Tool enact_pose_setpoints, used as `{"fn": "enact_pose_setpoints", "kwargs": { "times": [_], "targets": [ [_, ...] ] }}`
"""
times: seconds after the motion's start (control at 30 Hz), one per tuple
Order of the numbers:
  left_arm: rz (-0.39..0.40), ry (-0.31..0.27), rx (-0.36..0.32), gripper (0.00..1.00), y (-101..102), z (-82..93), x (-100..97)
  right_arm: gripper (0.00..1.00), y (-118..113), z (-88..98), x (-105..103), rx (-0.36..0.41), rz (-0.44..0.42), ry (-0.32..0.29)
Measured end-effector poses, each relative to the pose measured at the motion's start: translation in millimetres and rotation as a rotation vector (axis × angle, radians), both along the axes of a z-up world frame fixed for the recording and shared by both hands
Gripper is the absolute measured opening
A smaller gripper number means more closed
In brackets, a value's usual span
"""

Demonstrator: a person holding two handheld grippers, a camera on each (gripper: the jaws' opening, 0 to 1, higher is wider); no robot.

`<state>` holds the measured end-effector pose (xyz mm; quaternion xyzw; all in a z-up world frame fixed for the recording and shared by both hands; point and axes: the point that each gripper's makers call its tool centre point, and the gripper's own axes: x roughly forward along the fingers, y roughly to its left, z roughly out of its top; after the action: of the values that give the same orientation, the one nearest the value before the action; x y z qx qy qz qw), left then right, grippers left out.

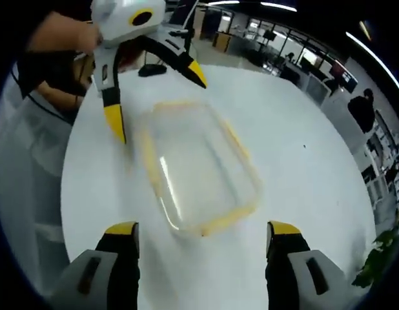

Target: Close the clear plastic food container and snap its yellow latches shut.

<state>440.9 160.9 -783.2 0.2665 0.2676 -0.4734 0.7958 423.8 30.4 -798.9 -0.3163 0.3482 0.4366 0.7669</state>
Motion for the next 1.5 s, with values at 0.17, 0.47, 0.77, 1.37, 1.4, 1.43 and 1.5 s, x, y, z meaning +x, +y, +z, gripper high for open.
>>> {"fn": "enact_pose_setpoints", "kwargs": {
  "times": [0.17, 0.47, 0.77, 1.37, 1.4, 1.43, 1.5],
  "targets": [
    [0.015, -0.005, -0.025, 0.93, 1.8, 3.3, -3.0, 0.78, -0.8, 3.7, 1.0, 0.027, -0.03, -0.022],
    [0.04, 0.002, -0.072, 0.94, 4.1, 4.2, -7.9, 0.78, -4.2, 5.8, -4.1, 0.078, -0.08, -0.039],
    [0.096, 0.016, -0.09, 0.95, 15.3, -1.9, -14.2, 0.77, -9.2, 5.1, -14.9, 0.105, -0.11, -0.045],
    [0.166, 0.038, -0.143, 0.94, 28.2, -3.1, -37.1, 0.77, -18.2, -0.1, -40.7, 0.131, -0.144, -0.038],
    [0.166, 0.039, -0.143, 0.94, 28.6, -3.0, -38.2, 0.77, -18.7, -0.2, -41.9, 0.132, -0.145, -0.039],
    [0.168, 0.037, -0.142, 0.94, 29.4, -2.8, -39.5, 0.77, -19.1, -0.4, -43.9, 0.133, -0.146, -0.038],
    [0.169, 0.036, -0.146, 0.94, 30.1, -2.0, -42.2, 0.77, -20.2, -0.6, -46.2, 0.132, -0.148, -0.039]
  ]
}}
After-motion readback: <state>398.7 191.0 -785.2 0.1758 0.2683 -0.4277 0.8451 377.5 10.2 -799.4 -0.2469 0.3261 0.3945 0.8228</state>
